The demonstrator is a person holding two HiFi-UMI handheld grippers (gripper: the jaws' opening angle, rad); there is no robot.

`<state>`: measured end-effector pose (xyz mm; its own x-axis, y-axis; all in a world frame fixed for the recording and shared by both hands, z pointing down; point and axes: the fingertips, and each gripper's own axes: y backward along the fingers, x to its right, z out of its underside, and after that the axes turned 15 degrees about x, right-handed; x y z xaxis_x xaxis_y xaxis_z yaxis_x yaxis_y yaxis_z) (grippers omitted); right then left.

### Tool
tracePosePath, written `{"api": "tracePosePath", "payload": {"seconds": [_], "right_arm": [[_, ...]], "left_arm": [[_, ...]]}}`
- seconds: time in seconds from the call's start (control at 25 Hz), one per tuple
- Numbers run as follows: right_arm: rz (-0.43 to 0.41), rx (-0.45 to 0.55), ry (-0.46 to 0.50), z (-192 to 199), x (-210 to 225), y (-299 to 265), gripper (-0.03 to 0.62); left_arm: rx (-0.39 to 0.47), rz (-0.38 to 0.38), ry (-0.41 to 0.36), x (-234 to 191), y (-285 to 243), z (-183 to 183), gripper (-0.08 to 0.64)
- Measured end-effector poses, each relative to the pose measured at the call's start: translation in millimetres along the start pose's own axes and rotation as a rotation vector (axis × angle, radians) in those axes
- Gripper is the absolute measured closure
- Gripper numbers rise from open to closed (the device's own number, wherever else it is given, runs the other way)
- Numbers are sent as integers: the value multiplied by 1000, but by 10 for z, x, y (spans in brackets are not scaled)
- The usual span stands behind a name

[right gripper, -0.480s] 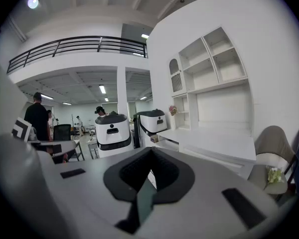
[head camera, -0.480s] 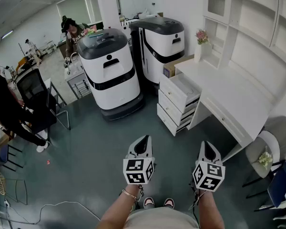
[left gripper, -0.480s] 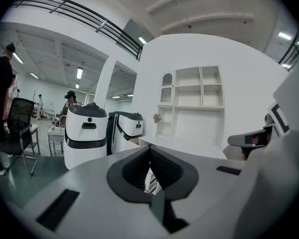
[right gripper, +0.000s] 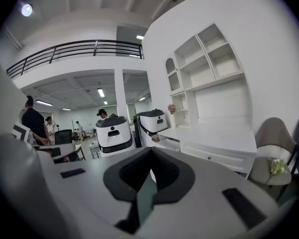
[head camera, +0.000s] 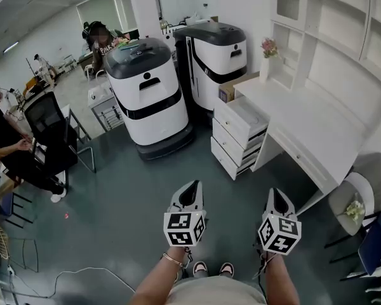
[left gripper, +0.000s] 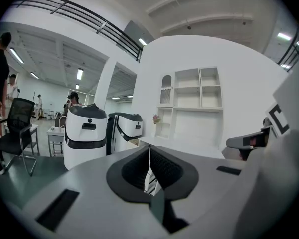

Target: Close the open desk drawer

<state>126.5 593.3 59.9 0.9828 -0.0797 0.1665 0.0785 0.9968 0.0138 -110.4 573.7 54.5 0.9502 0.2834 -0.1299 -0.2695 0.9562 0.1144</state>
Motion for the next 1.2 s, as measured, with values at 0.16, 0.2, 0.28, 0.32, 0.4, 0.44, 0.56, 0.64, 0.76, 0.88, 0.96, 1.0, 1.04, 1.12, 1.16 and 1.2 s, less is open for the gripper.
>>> {"api": "tracePosePath", "payload": {"seconds": [0.16,0.2,0.28,0.32,0.4,0.44,0.56,0.64,0.76,0.88,0.96,1.0,1.04,1.12,1.16,1.2], "right_arm": [[5,-7,2,16,-24,22,586],[6,-8,2,24,-25,26,586],[8,-12,3,37,-22,39,586],[9,-13,4,41,-22,46,586],[12,-14,6,44,-26,59,586],[14,-15,7,46,-29,61,586],[19,-14,11,54,-47,64,586],[20,-12,14,58,-64,66,586],[24,-9,19,66,-86,73,586],[30,-9,23,65,-131,80,586],[33,-9,25,70,-172,86,586],[34,-9,26,74,-197,87,586],[35,-9,27,76,-224,88,586],[36,-9,31,78,-279,91,586],[36,-9,33,79,-304,93,586],[36,-10,35,83,-325,93,586]], "left_arm": [[-7,38,0,43,27,4,540],[-7,43,0,54,32,7,540],[-7,47,0,64,45,10,538],[-6,47,0,64,51,9,540],[-5,49,2,56,62,3,538],[-4,48,3,48,64,1,538],[1,46,2,12,70,2,538],[4,46,0,-8,78,5,538],[6,50,-5,-34,92,15,538],[7,54,-4,-79,111,8,538],[8,57,-5,-120,128,7,537],[7,59,-5,-145,135,7,529],[7,61,-4,-173,142,5,518],[6,62,0,-232,154,-1,500],[6,63,4,-260,159,-1,498],[7,64,9,-287,164,2,492]]}}
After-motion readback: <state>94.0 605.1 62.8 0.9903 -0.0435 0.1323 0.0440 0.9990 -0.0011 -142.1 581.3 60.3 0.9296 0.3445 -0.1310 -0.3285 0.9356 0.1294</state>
